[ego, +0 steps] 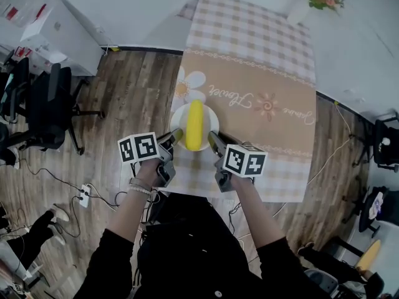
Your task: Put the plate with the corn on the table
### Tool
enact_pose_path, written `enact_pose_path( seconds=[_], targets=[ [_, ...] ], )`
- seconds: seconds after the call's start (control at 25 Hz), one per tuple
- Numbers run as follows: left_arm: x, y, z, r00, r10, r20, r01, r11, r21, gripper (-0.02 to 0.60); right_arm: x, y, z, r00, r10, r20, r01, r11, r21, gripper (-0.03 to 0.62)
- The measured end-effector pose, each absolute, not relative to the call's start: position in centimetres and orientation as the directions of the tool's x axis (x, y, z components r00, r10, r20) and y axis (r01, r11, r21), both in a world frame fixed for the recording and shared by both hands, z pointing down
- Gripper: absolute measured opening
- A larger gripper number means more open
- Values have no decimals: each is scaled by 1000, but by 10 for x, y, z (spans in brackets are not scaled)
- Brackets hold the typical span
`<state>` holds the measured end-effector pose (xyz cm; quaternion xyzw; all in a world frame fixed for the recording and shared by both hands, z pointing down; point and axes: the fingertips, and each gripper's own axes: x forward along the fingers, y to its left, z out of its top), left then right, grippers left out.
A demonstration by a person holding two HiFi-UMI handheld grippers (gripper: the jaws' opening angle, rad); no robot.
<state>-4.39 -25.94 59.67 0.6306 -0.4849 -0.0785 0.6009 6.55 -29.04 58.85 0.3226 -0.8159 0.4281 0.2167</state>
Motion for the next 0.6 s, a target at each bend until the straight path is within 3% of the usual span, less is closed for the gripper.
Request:
enact_pose_path(
  seconds=[0.6],
  targets=[
    [-47,-267,618,499,-664,557,-563,240,791,60,62,-301,611,-649,-313,693,-744,448,-495,126]
  ],
)
